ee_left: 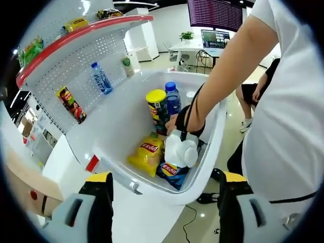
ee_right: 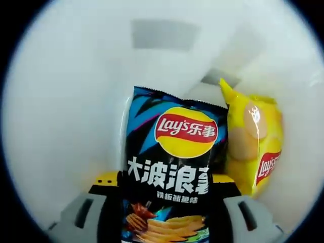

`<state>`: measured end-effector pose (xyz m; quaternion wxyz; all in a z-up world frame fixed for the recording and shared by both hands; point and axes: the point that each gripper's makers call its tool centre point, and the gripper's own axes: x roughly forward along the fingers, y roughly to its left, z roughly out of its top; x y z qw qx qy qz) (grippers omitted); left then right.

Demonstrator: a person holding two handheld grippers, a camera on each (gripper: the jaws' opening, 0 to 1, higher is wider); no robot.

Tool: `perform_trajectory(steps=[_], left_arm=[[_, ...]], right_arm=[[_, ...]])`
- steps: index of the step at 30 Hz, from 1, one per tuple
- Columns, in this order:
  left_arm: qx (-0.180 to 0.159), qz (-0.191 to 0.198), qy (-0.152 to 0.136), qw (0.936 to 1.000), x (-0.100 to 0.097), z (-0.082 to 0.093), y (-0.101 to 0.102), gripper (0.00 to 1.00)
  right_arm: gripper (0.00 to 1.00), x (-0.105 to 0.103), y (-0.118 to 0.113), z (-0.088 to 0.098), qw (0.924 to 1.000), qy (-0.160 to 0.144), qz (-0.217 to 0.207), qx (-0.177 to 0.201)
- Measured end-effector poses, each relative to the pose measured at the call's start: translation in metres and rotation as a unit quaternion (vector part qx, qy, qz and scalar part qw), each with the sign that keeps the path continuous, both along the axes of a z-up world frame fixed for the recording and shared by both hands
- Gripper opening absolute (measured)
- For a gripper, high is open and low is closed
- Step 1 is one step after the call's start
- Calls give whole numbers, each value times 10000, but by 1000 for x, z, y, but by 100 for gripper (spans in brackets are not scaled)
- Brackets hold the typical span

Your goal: Place the items from the shopping basket onto the snack and drink counter

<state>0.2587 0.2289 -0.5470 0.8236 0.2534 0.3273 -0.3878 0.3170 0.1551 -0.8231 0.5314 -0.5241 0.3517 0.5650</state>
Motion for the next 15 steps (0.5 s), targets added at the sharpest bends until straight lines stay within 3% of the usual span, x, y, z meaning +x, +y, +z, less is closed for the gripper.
perform_trajectory(steps=[2, 3, 15], left_arm=[[6, 13, 1, 10000, 0, 0, 1, 87], [35, 31, 4, 10000, 0, -1, 2, 87], [122, 69, 9, 9999, -2, -2, 7, 85]], right_arm=[[58, 0, 0, 0, 10000, -23, -10, -2], [54, 5, 0, 2, 9998, -188, 40, -25], [43, 2, 0, 10, 9994, -215, 278, -21]])
